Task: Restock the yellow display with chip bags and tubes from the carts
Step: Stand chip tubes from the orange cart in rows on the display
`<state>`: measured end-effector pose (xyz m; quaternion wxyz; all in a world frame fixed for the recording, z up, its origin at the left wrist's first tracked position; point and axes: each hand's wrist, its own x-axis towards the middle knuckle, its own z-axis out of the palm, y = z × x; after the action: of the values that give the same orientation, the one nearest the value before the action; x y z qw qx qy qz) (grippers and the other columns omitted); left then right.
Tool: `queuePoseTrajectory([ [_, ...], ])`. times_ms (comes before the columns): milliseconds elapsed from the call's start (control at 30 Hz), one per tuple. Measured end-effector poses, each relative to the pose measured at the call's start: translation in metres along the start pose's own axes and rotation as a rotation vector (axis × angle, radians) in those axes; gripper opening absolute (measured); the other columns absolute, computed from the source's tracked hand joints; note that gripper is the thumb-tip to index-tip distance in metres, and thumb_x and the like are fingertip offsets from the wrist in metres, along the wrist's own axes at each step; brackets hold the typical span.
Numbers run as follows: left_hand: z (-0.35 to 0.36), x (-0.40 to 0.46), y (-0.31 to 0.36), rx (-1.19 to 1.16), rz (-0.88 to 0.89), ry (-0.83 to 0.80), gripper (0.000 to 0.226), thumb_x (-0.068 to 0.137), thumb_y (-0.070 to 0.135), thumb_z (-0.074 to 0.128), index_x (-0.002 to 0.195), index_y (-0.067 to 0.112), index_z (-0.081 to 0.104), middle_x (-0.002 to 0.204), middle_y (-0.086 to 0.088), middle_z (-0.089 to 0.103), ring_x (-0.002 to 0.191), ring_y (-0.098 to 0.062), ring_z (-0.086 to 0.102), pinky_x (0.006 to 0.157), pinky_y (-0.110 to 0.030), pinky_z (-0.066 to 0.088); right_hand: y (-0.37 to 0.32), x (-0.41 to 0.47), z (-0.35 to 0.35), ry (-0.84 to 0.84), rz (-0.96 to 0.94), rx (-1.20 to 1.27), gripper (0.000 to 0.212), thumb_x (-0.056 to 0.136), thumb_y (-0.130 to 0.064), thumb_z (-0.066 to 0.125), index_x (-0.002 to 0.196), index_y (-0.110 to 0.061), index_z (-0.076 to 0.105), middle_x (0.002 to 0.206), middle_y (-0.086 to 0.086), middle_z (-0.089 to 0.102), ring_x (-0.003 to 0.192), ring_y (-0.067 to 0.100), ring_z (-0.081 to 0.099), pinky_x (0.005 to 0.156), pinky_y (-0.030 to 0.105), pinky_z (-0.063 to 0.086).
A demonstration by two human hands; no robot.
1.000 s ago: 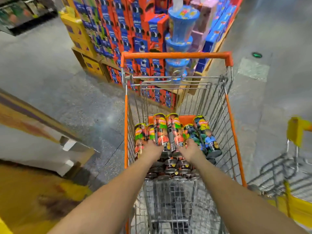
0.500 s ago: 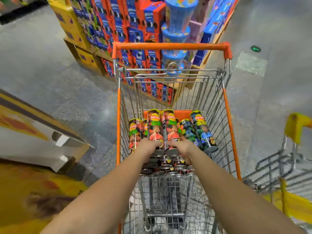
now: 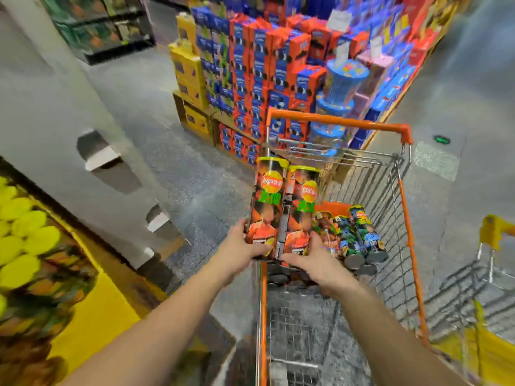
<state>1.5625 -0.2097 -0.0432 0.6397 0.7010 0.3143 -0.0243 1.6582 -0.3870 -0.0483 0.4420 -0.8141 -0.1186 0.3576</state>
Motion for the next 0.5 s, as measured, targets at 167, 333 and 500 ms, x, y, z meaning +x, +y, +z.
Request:
queuePoseTrajectory([
  [167, -0.086, -0.077, -0.018, -0.044, 0.074, 0.128, 0.08, 0.054, 0.03, 0.085, 0.124, 0.036, 0.047, 0.122, -0.007, 0.059, 0.105, -0.017, 0.064, 0.096, -0.037, 0.051, -0.049, -0.036, 0.081, -0.014, -0.226, -0.128, 0.069, 0.072, -0.029, 0.085, 0.121, -0.026, 0.037, 0.117, -0.005, 0.061, 0.107, 0.012, 0.058, 0.093, 0.027, 0.043],
  [333, -0.163, -0.147, -0.059, -0.151, 0.055, 0.287, 0.107, 0.047, 0.028, 0.083, 0.141, 0.026, 0.034, 0.118, 0.0, 0.064, 0.101, -0.011, 0.065, 0.095, -0.037, 0.052, -0.088, -0.063, 0.164, -0.177, -0.346, -0.141, 0.037, 0.091, -0.015, 0.066, 0.115, -0.023, 0.039, 0.103, -0.017, 0.055, 0.085, -0.019, 0.055, 0.08, 0.006, 0.039],
  [500, -0.21, -0.211, -0.11, -0.169, 0.001, 0.444, 0.082, 0.072, -0.006, 0.075, 0.132, 0.028, 0.031, 0.102, 0.012, 0.058, 0.089, -0.004, 0.06, 0.084, -0.024, 0.05, -0.09, -0.072, 0.249, -0.352, -0.365, -0.215, 0.057, 0.081, -0.031, 0.078, 0.119, -0.02, 0.036, 0.102, -0.014, 0.056, 0.094, 0.004, 0.058, 0.09, 0.027, 0.048],
])
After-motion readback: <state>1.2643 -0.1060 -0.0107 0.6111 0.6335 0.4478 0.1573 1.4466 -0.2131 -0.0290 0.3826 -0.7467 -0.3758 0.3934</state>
